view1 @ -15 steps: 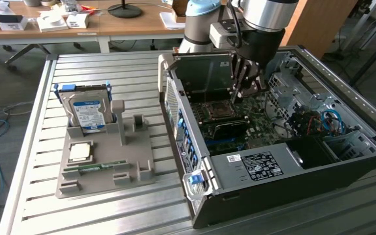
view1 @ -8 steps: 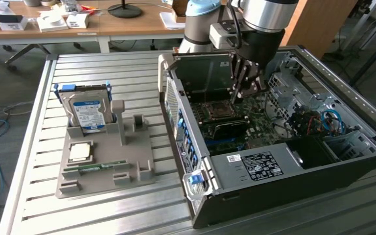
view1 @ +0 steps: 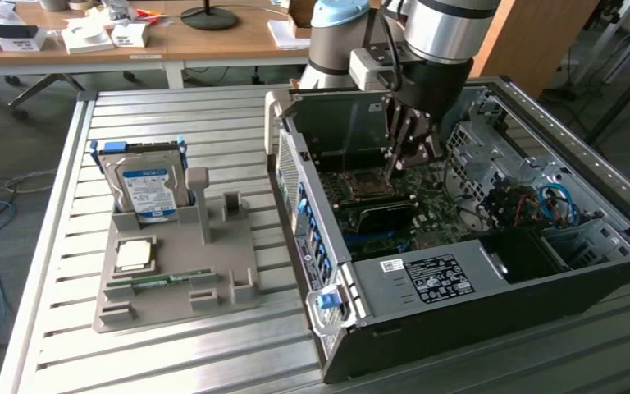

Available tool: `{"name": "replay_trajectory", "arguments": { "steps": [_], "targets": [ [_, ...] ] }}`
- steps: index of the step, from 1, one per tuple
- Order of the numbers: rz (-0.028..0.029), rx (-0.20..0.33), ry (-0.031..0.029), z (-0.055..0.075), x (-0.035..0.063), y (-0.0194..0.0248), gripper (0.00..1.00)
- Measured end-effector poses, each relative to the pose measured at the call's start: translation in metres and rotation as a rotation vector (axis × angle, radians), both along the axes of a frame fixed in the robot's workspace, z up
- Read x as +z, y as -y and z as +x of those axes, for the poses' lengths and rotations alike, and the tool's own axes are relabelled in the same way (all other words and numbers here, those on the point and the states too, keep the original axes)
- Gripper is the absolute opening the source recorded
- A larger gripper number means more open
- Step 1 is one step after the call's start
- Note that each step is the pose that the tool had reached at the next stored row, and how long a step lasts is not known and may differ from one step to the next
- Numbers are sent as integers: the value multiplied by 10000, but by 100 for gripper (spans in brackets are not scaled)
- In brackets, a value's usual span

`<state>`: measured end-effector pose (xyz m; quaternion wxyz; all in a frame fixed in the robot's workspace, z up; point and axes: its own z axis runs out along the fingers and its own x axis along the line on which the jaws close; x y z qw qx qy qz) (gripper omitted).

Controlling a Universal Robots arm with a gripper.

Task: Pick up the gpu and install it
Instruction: 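Press down on the gpu until it lock into place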

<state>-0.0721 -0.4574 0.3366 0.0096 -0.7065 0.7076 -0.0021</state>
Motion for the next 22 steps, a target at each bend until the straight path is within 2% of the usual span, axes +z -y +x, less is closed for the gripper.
{"name": "replay_trajectory", "arguments": {
  "steps": [10,16,22],
  "targets": [
    [0,0,1,0,-144,0,11],
    [0,-1,0,-3,-146,-2,11],
    [-1,-6,4,-52,-154,-43,11]
  ]
}}
